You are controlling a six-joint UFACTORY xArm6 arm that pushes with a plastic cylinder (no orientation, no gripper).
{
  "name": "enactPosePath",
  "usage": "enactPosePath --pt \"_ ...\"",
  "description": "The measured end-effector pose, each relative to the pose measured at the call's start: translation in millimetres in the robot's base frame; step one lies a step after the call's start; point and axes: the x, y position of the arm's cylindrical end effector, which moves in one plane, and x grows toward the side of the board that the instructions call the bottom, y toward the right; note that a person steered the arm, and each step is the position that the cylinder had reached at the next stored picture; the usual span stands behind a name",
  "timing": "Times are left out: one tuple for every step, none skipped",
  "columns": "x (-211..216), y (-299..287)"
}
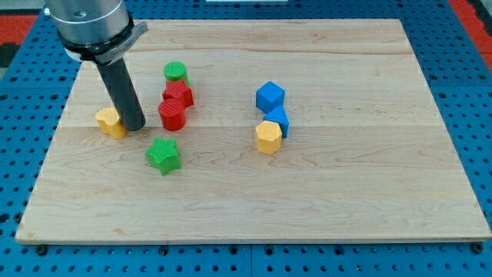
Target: Push the green star slightly up
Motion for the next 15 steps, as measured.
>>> enactPosePath --pt "17 1" --pt "49 2" --pt "86 9" --pt "144 43" --pt "122 72" --pt "98 72" --pt "102 72" --pt "111 36" --pt "80 51" --pt "74 63" --pt "72 56" --pt "88 80" --pt "112 92" --pt "112 110" --pt "112 112"
